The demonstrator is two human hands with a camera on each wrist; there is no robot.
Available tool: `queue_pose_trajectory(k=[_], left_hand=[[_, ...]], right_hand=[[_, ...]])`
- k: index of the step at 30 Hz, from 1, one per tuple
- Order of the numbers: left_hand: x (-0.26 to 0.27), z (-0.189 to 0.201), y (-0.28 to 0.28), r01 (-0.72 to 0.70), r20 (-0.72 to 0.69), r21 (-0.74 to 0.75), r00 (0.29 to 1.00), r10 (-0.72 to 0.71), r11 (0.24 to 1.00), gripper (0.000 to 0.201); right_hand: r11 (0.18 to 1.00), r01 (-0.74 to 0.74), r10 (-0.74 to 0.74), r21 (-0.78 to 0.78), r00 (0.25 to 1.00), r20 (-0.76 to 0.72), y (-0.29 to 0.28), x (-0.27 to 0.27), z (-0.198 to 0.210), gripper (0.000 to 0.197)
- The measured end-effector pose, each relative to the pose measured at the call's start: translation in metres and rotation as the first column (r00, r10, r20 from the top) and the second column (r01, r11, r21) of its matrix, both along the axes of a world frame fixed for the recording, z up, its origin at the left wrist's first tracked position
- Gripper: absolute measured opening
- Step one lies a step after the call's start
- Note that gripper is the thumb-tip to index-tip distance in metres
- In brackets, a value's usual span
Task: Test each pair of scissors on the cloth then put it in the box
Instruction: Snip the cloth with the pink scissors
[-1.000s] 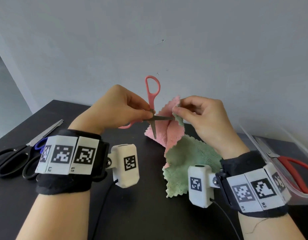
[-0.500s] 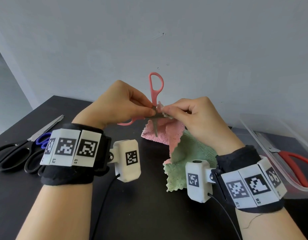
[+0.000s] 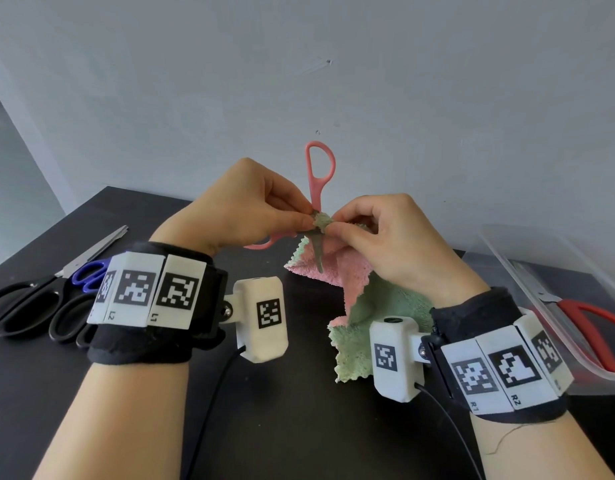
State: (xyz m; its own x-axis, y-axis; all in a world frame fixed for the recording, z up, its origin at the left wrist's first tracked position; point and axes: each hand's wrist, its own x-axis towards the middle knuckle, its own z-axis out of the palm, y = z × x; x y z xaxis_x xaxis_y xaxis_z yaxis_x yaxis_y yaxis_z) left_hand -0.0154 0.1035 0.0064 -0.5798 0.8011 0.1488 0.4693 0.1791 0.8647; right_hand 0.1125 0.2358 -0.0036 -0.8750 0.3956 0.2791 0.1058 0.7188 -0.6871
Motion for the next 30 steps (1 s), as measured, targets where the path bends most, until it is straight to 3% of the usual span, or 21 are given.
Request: queue_pose_trajectory(k=[22, 30], left_hand=[[-0.009, -0.002, -0.009, -0.026, 0.006, -0.015, 1.000, 0.026, 1.000, 0.013], [-0.011, -0.001, -0.011, -0.052, 0.002, -0.037, 0.999, 0.052, 0.998, 0.002]], right_hand=[[0.998, -0.018, 0.017, -0.058, 1.000, -0.018, 0.010, 0.002, -0.001, 0.016], [0.991, 0.005, -0.019, -0.132, 0.994, -0.104, 0.013, 0.007, 0.003, 0.017]])
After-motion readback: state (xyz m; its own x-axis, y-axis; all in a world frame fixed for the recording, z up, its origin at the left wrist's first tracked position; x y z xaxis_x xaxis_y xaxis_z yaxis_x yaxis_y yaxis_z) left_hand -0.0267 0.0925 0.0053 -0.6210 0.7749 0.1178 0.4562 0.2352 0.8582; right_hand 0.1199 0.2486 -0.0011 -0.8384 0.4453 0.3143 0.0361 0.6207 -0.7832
